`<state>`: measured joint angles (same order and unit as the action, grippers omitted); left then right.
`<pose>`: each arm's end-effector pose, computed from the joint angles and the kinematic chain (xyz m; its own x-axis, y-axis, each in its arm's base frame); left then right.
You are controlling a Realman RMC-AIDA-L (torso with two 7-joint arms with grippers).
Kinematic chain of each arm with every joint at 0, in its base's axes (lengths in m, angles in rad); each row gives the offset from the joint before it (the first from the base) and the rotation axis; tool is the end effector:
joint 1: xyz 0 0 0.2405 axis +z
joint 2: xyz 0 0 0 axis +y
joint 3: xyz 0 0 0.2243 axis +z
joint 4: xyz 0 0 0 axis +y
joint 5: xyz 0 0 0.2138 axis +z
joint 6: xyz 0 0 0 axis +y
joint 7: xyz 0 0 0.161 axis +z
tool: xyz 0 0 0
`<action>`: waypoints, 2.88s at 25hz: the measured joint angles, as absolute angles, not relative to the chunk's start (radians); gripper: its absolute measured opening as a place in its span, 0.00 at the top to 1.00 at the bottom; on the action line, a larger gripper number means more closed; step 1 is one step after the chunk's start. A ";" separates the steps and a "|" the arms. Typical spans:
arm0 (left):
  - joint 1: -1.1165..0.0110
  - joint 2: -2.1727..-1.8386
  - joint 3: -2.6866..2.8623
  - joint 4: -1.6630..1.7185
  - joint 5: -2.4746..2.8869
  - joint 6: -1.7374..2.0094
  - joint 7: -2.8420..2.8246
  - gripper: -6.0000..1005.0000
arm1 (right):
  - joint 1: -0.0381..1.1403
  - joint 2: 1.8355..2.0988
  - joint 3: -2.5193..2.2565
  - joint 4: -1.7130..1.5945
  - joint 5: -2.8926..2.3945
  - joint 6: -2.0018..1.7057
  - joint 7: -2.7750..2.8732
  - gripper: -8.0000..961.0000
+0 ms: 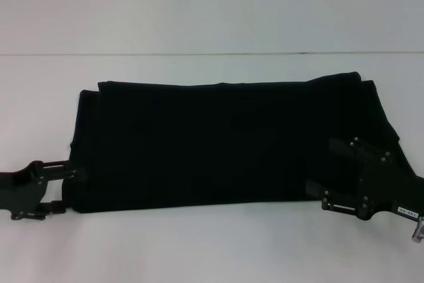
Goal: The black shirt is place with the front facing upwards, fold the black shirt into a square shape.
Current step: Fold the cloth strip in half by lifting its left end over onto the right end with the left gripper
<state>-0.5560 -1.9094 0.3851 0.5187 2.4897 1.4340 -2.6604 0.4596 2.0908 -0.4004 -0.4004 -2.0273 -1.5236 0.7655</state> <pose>-0.3369 0.3179 0.0487 -0.3342 0.8664 0.3710 0.9424 0.3118 0.1208 0.2755 0.2938 -0.0180 0.8294 -0.0557 -0.5558 -0.3357 -0.8449 -0.4164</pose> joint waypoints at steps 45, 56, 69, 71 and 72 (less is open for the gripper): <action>-0.601 -1.926 0.479 0.551 2.489 1.395 -2.651 0.46 | 0.460 2.090 -0.400 -0.400 -2.002 -1.551 0.767 0.02; -0.600 -1.925 0.512 0.551 2.490 1.379 -2.657 0.76 | 0.459 2.088 -0.405 -0.402 -2.004 -1.545 0.774 0.02; -0.608 -1.919 0.505 0.562 2.479 1.388 -2.640 0.97 | 0.456 2.086 -0.479 -0.411 -2.012 -1.441 0.818 0.02; -0.608 -1.919 0.505 0.567 2.478 1.389 -2.640 0.97 | 0.456 2.086 -0.480 -0.411 -2.012 -1.431 0.819 0.02; -0.606 -1.919 0.505 0.569 2.478 1.391 -2.640 0.97 | 0.456 2.086 -0.480 -0.411 -2.012 -1.426 0.819 0.02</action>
<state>-0.6065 -1.9190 0.5047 0.5692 2.4775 1.3906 -2.6397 0.4563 2.0861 -0.4805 -0.4111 -2.0122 -1.4261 0.8191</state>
